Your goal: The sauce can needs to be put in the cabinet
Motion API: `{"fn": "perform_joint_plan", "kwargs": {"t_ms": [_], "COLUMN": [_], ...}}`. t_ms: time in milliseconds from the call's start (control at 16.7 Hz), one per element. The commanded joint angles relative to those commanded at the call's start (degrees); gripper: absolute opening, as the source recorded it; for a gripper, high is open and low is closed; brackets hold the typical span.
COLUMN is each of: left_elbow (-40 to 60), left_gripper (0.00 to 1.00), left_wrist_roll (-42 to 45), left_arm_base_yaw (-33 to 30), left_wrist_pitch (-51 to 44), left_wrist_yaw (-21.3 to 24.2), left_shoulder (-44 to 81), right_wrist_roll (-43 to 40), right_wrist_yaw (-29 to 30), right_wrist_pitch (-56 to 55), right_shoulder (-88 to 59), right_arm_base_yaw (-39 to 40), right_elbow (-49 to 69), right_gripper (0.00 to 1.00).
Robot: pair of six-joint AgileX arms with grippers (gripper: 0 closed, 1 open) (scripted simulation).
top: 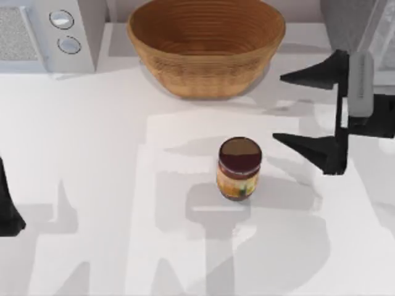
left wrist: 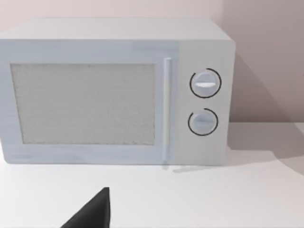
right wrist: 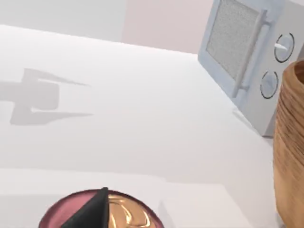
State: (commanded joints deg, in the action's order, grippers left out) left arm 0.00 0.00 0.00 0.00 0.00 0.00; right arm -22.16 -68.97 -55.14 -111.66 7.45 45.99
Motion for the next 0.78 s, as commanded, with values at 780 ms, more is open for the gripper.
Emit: {"fn": "perform_joint_plan", "kwargs": {"t_ms": [780], "left_elbow": [0.0], "left_gripper": [1.00], "left_wrist_roll": [0.0], "left_arm_base_yaw": [0.0], "left_wrist_pitch": [0.0], "left_wrist_yaw": [0.0], "left_shoulder": [0.0], "right_wrist_roll": [-2.0], "right_wrist_yaw": [-7.9], "right_wrist_pitch": [-3.9], "right_shoulder": [-20.9], "right_arm_base_yaw": [2.5], "right_elbow": [2.8], "right_gripper": [1.00]}}
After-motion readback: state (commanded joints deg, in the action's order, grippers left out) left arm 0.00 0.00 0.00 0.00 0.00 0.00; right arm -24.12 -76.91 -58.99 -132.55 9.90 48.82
